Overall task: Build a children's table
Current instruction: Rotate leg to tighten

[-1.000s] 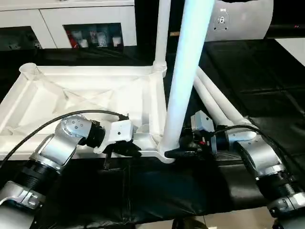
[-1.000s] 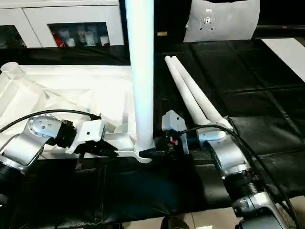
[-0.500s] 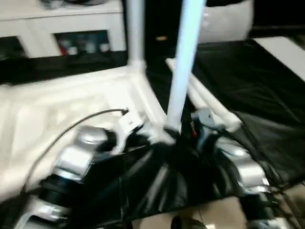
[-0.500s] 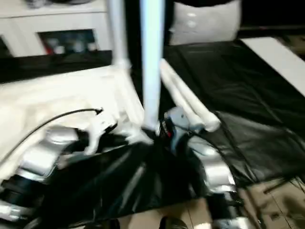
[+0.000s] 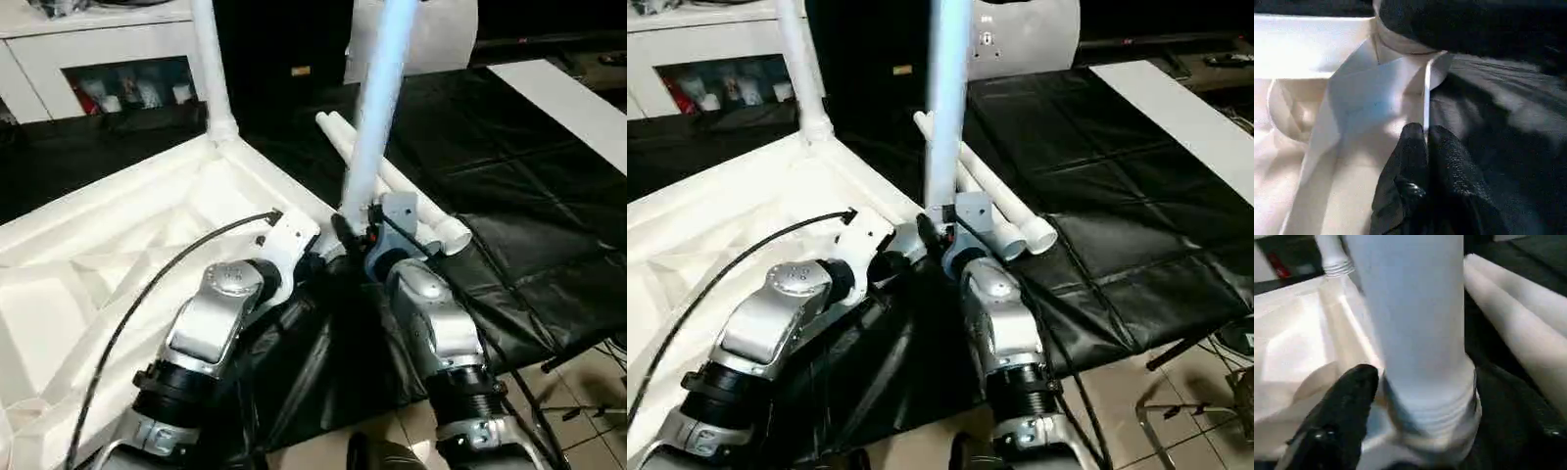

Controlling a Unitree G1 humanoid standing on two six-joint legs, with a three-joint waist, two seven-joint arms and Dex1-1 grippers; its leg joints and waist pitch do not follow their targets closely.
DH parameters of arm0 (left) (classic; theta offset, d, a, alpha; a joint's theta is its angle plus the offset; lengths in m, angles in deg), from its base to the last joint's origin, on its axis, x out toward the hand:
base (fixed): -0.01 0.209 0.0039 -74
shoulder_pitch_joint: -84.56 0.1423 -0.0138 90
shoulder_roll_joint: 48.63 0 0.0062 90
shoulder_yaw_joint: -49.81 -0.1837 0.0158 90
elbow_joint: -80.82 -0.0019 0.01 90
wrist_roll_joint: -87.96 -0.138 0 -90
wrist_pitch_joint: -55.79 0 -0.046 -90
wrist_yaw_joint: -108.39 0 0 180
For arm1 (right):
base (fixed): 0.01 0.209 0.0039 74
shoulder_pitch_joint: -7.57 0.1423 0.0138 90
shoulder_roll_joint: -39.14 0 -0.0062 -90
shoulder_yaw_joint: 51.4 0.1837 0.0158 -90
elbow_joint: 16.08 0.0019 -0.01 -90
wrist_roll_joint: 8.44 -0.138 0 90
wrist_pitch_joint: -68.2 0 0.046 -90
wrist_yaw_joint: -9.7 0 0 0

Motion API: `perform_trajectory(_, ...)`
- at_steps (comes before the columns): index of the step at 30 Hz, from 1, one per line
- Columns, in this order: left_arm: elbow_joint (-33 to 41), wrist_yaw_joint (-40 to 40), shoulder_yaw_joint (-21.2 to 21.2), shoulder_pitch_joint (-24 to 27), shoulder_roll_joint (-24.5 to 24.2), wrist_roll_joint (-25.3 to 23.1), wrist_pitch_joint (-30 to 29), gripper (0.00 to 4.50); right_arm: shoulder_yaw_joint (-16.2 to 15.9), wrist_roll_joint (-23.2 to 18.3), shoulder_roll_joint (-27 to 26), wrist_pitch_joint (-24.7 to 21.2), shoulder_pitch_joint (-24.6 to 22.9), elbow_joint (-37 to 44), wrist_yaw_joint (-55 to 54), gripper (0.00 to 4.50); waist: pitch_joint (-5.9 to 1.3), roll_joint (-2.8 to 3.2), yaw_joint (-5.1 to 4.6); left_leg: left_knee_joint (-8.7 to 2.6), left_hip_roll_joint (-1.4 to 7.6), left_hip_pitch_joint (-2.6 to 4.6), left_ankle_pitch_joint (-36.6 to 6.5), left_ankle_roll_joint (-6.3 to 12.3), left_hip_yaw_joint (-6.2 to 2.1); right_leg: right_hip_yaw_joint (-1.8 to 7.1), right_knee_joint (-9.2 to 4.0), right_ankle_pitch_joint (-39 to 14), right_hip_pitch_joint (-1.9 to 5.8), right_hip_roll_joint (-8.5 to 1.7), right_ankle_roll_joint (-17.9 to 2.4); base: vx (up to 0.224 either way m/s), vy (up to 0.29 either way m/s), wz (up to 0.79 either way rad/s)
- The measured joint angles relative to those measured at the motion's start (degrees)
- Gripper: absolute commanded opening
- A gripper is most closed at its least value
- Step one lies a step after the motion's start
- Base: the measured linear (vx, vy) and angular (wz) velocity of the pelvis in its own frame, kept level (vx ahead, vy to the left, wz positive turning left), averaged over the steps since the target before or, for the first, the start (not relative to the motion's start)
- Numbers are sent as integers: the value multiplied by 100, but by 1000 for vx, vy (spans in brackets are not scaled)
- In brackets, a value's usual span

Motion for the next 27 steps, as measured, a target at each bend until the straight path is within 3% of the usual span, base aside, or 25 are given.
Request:
perform_trajectory(2,18,98,6,7,-218,-2,133,0,-140,-36,88,68,-76,2,266,371,-4,-7,12,8,-1,-9,1,1,5,11,23,65,-24,0,0,0,0,0)
perform_trajectory(7,165,538,6,112,-602,77,510,0,-381,-157,554,277,-270,138,1025,409,-11,-19,155,-6,3,-54,6,8,17,41,133,170,-130,7,33,48,-42,2)
perform_trajectory(9,172,767,1,159,-812,189,764,0,-398,-251,846,371,-370,304,1513,428,-12,-20,211,-5,21,-88,18,28,17,34,181,134,-184,21,1,52,-54,1)
perform_trajectory(12,53,1188,-36,197,-1195,294,1214,0,-461,-426,1400,456,-524,513,2286,445,-12,-20,293,-1,32,-85,18,28,15,27,227,105,-200,27,-22,0,0,0)
perform_trajectory(16,-176,1823,-91,219,-1623,387,1705,0,-477,-601,2092,485,-591,728,3100,445,-12,-21,336,19,34,-55,18,26,14,29,249,98,-172,25,-18,0,0,0)
perform_trajectory(22,-435,3068,-346,171,-2226,601,2420,0,-825,-754,2841,493,-579,930,4452,445,-14,-24,375,35,27,-11,0,-8,19,46,242,80,-116,20,14,0,0,0)
perform_trajectory(27,-795,3874,-540,-9,-2411,724,2914,0,-1136,-755,3013,643,-316,780,5124,445,-17,-29,466,34,23,10,-2,-11,21,49,240,78,-88,15,17,0,0,0)
